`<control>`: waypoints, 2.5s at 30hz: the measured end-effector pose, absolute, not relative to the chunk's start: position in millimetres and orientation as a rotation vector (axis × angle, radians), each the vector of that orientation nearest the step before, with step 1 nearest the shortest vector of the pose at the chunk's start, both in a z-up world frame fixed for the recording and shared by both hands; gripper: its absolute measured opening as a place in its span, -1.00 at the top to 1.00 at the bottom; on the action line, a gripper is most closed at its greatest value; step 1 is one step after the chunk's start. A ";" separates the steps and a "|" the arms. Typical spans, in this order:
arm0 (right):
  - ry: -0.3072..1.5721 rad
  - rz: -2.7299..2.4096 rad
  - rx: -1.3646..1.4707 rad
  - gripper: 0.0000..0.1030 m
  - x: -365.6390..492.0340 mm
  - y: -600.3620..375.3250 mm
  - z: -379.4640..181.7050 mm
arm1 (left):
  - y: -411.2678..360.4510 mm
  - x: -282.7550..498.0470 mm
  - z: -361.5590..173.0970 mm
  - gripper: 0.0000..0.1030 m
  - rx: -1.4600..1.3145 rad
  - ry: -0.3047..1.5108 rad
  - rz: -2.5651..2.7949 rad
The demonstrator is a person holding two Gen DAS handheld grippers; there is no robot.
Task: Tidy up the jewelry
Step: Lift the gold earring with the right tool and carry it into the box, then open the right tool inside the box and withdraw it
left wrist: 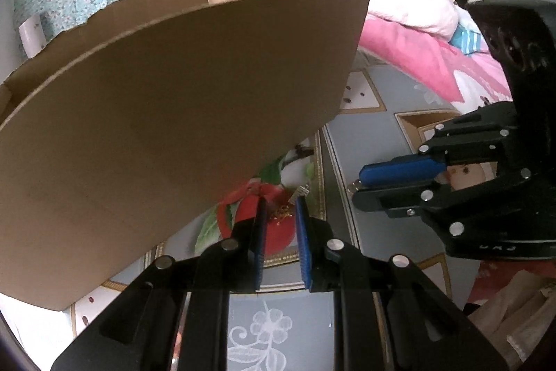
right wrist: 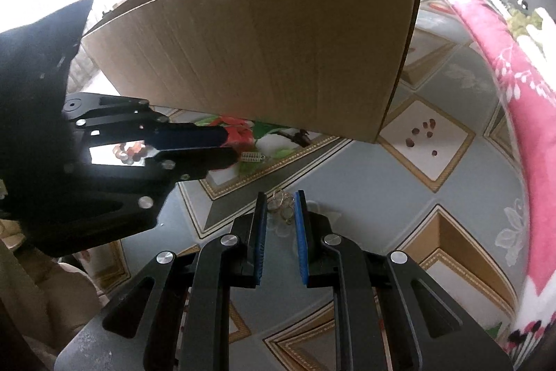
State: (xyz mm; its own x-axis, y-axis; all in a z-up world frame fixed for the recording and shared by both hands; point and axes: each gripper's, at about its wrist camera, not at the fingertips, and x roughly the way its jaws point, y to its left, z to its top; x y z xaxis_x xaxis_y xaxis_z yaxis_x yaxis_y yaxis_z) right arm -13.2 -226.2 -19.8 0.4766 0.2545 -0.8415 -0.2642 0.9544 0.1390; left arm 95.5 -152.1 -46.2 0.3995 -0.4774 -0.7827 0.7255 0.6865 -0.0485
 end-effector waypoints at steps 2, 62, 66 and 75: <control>1.023 0.327 -0.001 0.73 -14.6 -229.8 -20.4 | -155.3 94.5 -46.1 0.70 0.342 0.863 -0.777; 0.658 0.434 -0.079 0.74 -19.8 -230.1 102.0 | -81.9 57.5 70.0 0.97 0.215 0.508 -0.727; 0.624 0.463 -0.098 0.74 5.2 -229.4 115.6 | -76.7 75.9 93.4 0.97 0.146 0.496 -0.741; 0.820 0.556 -0.028 0.74 107.2 -229.1 98.4 | -93.6 182.6 64.1 0.97 -0.040 0.879 -0.727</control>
